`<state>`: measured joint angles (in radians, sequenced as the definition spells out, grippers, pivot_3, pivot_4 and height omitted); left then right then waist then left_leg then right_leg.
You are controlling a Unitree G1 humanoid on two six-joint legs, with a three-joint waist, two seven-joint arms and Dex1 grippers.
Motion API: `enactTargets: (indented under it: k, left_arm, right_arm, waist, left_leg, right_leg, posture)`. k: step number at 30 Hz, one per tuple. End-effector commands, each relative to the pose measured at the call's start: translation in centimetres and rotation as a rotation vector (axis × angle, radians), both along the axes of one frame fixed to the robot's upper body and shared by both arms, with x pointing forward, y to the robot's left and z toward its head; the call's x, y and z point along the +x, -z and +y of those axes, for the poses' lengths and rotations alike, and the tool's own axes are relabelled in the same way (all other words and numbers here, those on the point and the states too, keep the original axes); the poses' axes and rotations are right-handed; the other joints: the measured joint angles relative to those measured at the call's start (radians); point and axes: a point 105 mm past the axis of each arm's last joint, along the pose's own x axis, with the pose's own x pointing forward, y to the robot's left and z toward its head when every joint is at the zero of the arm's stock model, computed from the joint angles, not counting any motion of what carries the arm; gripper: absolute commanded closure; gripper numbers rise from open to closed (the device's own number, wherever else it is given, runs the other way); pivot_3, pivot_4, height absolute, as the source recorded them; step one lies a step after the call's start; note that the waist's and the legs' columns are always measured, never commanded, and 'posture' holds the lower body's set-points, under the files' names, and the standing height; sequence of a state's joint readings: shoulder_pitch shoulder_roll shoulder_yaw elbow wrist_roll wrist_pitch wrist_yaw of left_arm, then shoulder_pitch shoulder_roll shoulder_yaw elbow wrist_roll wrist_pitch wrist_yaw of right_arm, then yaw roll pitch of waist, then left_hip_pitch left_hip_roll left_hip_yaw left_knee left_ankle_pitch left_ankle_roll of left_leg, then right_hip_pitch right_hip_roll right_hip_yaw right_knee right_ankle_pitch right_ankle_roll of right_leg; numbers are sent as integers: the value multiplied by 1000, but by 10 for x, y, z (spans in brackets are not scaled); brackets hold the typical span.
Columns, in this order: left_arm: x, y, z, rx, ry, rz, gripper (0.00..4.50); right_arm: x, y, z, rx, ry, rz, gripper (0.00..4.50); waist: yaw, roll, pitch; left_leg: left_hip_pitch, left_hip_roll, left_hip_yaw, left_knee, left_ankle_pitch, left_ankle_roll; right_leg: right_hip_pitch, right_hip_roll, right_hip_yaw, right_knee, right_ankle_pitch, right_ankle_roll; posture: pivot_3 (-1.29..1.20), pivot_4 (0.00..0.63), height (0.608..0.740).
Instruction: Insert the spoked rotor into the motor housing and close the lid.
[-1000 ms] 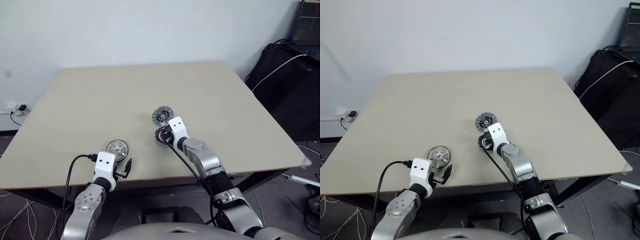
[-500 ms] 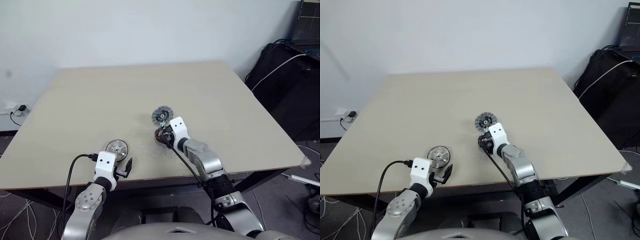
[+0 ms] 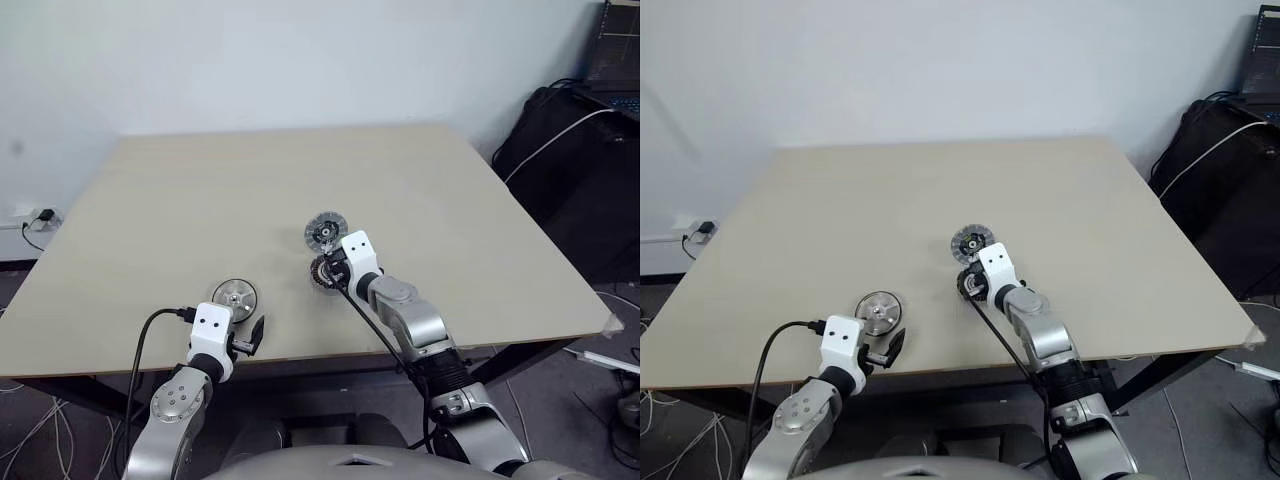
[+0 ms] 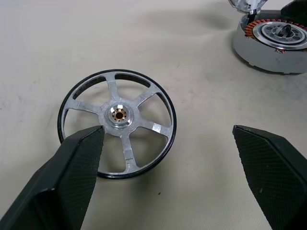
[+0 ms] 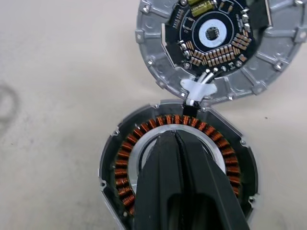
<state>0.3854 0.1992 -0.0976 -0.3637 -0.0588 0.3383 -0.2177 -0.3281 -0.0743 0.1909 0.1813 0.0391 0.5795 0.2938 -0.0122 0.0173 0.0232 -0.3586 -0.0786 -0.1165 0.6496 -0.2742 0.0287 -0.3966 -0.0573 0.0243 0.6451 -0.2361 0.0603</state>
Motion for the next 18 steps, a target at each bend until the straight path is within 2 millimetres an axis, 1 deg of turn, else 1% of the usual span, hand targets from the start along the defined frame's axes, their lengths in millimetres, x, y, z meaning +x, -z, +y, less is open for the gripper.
enactTargets:
  k: [1, 10, 18]
  left_arm:
    - [4, -10, -1, 2, 5, -48, 0]
    - [4, -10, -1, 3, 5, -47, 0]
    - [3, -8, 0, 4, -4, -44, 0]
  right_arm:
    - [3, -14, 2, 7, -9, -53, 4441]
    - [2, -7, 5, -5, -19, -35, 4441]
    - [6, -2, 7, -17, -27, -27, 4441]
  waist:
    - [0, 0, 0]
    - [0, 0, 0]
    - [0, 0, 0]
  left_leg:
    - [0, 0, 0, 0, 0, 0]
    - [0, 0, 0, 0, 0, 0]
    - [0, 0, 0, 0, 0, 0]
  right_leg:
    - [0, 0, 0, 0, 0, 0]
    - [0, 0, 0, 0, 0, 0]
    - [0, 1, 0, 0, 0, 0]
  posture:
    - [0, 0, 740]
    - [0, 0, 740]
    - [0, 0, 740]
